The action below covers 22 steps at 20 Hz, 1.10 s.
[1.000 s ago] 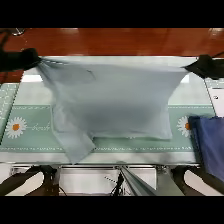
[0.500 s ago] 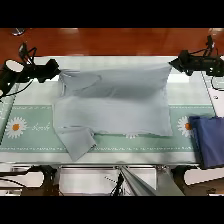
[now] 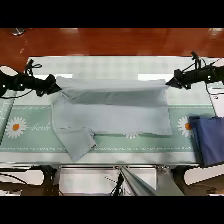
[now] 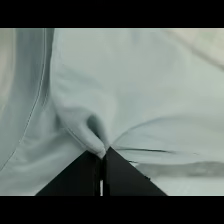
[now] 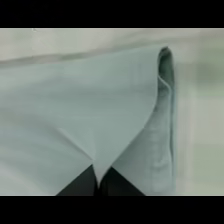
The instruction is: Fold the shirts.
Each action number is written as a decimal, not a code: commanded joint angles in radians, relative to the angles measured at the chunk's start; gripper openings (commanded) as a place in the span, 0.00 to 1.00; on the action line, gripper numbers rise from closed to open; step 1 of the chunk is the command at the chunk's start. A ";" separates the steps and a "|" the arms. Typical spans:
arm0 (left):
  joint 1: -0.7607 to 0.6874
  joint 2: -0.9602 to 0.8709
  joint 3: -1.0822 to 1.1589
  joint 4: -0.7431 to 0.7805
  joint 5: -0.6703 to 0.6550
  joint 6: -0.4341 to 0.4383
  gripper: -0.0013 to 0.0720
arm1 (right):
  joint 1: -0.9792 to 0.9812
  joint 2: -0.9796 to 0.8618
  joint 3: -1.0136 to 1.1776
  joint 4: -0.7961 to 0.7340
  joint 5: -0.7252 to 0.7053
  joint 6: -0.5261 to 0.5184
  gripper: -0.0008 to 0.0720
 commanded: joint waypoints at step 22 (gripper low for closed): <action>0.354 0.359 -0.658 0.043 -0.247 0.132 0.98 | -0.148 0.622 -0.766 -0.193 -0.015 0.050 0.86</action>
